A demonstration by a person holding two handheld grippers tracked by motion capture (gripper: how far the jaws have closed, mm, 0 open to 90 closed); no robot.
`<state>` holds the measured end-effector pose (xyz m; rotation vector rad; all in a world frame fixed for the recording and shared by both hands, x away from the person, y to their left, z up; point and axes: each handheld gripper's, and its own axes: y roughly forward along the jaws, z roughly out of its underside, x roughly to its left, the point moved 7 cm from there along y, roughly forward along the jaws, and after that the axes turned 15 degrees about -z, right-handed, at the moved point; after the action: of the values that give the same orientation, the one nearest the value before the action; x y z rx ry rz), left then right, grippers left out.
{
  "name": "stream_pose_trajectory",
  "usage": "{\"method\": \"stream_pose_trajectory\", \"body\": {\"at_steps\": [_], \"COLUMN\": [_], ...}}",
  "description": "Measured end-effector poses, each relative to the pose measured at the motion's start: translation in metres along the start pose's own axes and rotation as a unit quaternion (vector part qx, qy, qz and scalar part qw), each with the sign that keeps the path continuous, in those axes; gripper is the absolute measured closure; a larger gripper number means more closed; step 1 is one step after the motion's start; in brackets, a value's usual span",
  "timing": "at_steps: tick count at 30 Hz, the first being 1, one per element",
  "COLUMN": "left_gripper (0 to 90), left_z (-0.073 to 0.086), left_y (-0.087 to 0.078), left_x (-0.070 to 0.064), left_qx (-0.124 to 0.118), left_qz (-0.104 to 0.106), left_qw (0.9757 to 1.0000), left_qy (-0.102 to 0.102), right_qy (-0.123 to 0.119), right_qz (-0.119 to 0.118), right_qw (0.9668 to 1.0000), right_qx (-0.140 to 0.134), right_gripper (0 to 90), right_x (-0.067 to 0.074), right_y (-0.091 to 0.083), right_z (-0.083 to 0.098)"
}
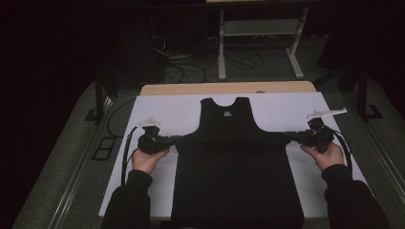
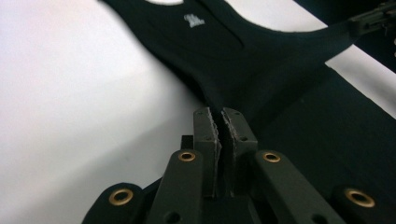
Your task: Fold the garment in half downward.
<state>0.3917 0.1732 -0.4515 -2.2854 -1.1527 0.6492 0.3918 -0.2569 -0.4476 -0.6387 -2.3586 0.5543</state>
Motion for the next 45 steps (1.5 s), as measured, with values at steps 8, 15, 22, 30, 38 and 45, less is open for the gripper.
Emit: {"method": "stream_pose_trajectory", "body": {"at_steps": [8, 15, 22, 30, 38, 45], "left_gripper": [83.8, 83.8, 83.8, 83.7, 83.7, 83.7], "left_z": [0.011, 0.019, 0.027, 0.035, 0.043, 0.048], "left_y": [-0.002, -0.003, -0.003, -0.008, -0.009, -0.008], "left_x": [-0.006, -0.01, -0.013, -0.017, -0.016, -0.018], "left_qx": [0.017, 0.032, 0.046, 0.058, 0.078, 0.094], "left_qz": [0.014, 0.018, 0.02, 0.024, 0.019, 0.017], "left_qw": [0.9997, 0.9993, 0.9988, 0.998, 0.9966, 0.9951], "left_qy": [-0.003, 0.0, 0.001, 0.01, 0.017, 0.027], "right_qy": [0.016, 0.023, 0.035, 0.037, 0.042, 0.051], "right_qz": [-0.005, -0.005, -0.009, -0.015, -0.021, -0.023], "right_qw": [0.9998, 0.9995, 0.999, 0.9985, 0.9975, 0.997], "right_qx": [0.012, 0.02, 0.026, 0.038, 0.052, 0.054], "right_gripper": [82.3, 82.3, 82.2, 82.1, 82.1, 82.1], "right_x": [0.006, 0.008, 0.01, 0.019, 0.025, 0.027], "right_y": [0.002, 0.003, 0.004, 0.003, 0.004, 0.002], "right_z": [0.017, 0.025, 0.033, 0.041, 0.051, 0.056]}}
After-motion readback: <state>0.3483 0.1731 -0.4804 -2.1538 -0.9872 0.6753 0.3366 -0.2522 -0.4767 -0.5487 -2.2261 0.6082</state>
